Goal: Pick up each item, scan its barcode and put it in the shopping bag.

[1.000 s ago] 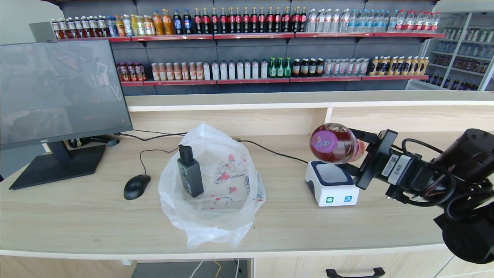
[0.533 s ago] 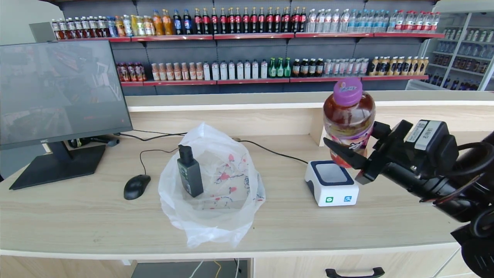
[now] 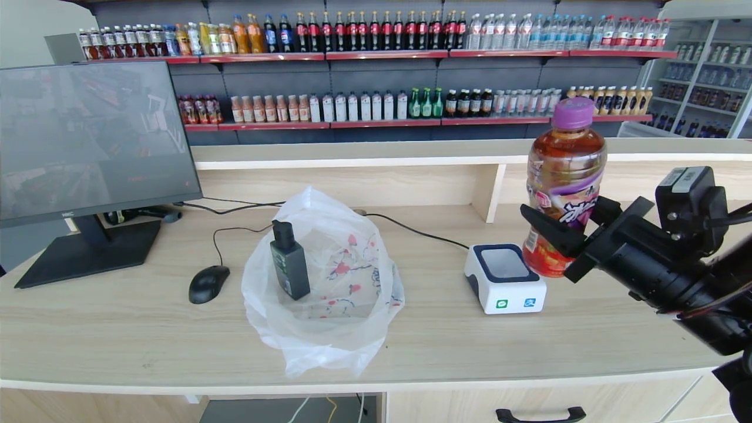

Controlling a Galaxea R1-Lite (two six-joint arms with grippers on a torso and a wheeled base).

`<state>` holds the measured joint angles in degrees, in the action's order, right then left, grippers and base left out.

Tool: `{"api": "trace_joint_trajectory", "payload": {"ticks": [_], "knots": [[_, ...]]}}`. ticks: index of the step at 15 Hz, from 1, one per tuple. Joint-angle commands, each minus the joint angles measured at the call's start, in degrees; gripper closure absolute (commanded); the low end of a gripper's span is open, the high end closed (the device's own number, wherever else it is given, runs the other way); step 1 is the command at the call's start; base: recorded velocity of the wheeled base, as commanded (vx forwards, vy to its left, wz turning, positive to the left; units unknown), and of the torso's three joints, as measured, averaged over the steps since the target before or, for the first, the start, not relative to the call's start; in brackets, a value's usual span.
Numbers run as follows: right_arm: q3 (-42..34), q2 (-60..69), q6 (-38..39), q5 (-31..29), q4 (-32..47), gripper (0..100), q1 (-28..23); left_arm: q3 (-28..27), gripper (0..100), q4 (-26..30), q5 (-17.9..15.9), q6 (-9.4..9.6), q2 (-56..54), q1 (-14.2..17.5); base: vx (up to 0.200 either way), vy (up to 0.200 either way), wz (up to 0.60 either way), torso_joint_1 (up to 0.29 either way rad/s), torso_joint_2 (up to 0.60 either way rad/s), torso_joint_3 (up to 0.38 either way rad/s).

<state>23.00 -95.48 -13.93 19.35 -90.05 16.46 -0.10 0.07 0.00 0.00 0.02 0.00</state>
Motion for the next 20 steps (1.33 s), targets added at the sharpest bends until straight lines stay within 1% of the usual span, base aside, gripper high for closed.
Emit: {"api": "trace_joint_trajectory", "payload": {"ticks": [1,3,6,8,19,20], "knots": [[0.29,-1.2,-0.13,-0.01,0.05,100,-0.55,0.01,100,-0.07,0.0,0.0,-0.02,0.0,0.0,0.0,0.0,0.0,0.0,0.0],[-1.73,-1.38,-0.22,-0.1,0.05,100,-1.6,0.01,100,0.01,0.0,-0.09,-0.02,0.0,0.0,0.0,0.0,0.0,0.0,0.0],[-1.65,-1.12,-0.13,-0.1,0.05,100,-3.71,0.01,100,0.01,0.0,-0.18,-0.02,0.0,0.0,0.0,0.0,0.0,0.0,0.0],[-1.38,-1.29,-0.13,-0.1,0.05,100,-3.71,0.01,100,0.01,0.0,-0.26,-0.02,0.0,0.0,0.0,0.0,0.0,0.0,0.0],[-2.35,-0.76,0.49,-0.01,0.05,100,-3.89,0.01,100,0.01,0.0,-0.44,-0.02,0.0,0.0,0.2,0.0,0.006,0.0,0.002],[-2.7,-0.5,0.49,-0.01,0.05,100,-3.89,0.01,100,0.01,0.0,-0.35,-0.02,0.0,0.0,0.0,0.0,0.0,0.0,0.0]]}}
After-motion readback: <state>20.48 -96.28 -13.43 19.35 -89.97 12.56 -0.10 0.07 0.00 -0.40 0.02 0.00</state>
